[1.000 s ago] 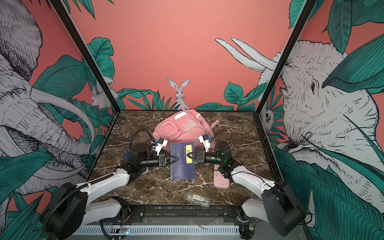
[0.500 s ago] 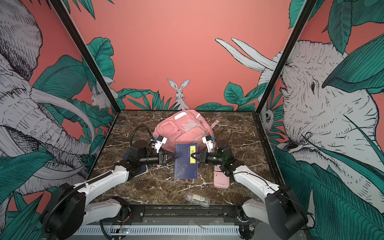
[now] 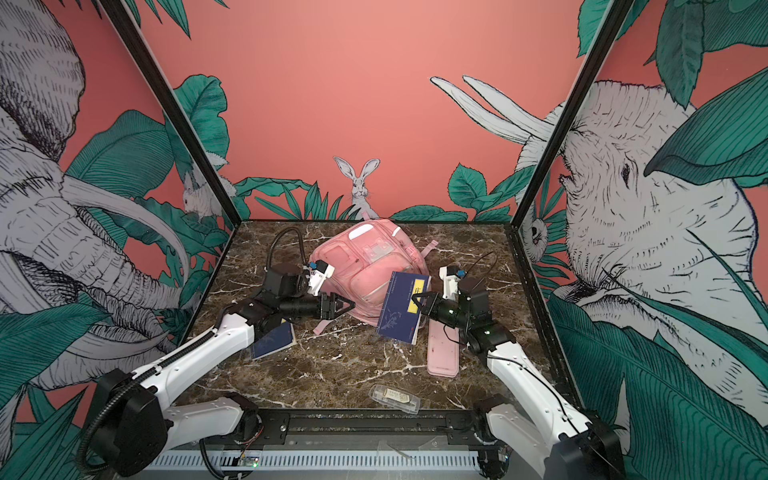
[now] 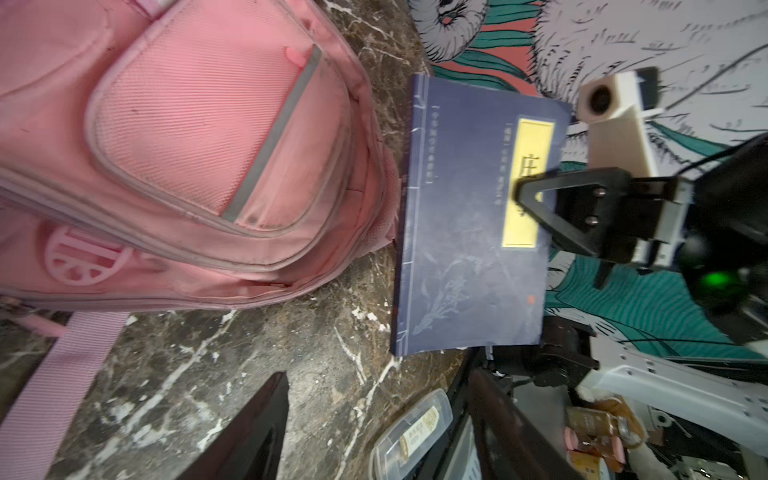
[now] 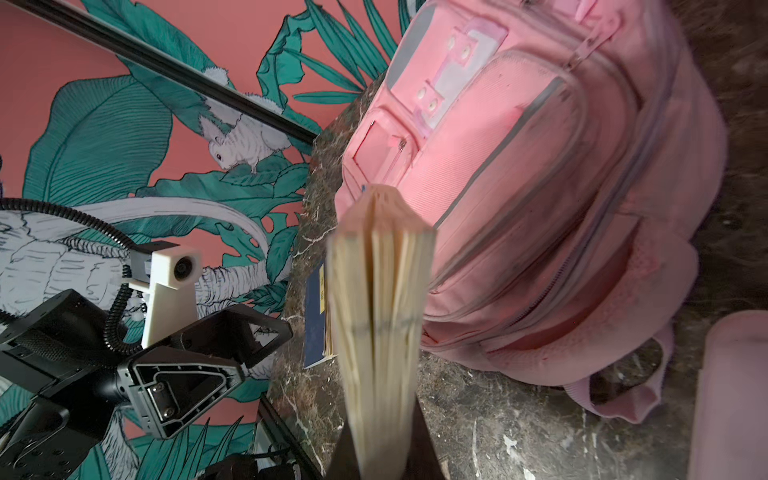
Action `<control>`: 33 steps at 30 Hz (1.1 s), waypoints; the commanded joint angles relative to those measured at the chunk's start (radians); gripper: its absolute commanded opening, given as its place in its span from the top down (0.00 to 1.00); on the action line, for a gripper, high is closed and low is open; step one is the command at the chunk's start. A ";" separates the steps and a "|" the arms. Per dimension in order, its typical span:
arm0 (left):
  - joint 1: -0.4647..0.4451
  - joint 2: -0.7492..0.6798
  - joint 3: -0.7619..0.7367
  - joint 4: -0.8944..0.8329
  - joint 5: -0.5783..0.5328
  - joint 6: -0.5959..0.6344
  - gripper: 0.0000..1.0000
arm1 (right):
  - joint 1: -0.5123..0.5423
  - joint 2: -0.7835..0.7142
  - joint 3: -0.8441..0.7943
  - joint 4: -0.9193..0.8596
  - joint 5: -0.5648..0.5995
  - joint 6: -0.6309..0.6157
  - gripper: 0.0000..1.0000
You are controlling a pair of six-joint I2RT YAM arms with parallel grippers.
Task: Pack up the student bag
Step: 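Carry the book with the right gripper toward the backpack while left releases and withdraws, then pinch the backpack's open flap edge with the left gripper and hold it open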
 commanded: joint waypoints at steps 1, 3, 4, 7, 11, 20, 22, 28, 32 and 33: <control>-0.007 0.033 0.084 -0.137 -0.144 0.088 0.33 | -0.012 -0.052 0.062 -0.090 0.111 -0.032 1.00; -0.024 0.063 0.128 -0.157 -0.190 0.101 0.34 | -0.016 -0.073 0.079 -0.134 0.159 -0.036 1.00; -0.037 0.086 0.156 -0.169 -0.209 0.111 0.34 | -0.018 -0.080 0.083 -0.151 0.178 -0.036 1.00; -0.093 0.164 0.261 -0.226 -0.290 0.151 0.35 | -0.024 -0.083 0.094 -0.173 0.201 -0.036 1.00; -0.177 0.283 0.391 -0.317 -0.406 0.203 0.36 | -0.029 -0.075 0.117 -0.228 0.224 -0.054 1.00; -0.333 0.500 0.615 -0.474 -0.651 0.303 0.42 | -0.036 -0.087 0.125 -0.287 0.267 -0.070 1.00; -0.365 0.561 0.683 -0.538 -0.744 0.331 0.42 | -0.036 -0.077 0.128 -0.292 0.263 -0.073 1.00; -0.395 0.697 0.784 -0.563 -0.840 0.376 0.42 | -0.037 -0.074 0.128 -0.277 0.240 -0.075 1.00; -0.396 0.759 0.823 -0.560 -0.842 0.386 0.42 | -0.038 -0.094 0.122 -0.282 0.240 -0.075 1.00; -0.396 0.768 0.829 -0.557 -0.843 0.388 0.42 | -0.039 -0.099 0.120 -0.282 0.241 -0.075 1.00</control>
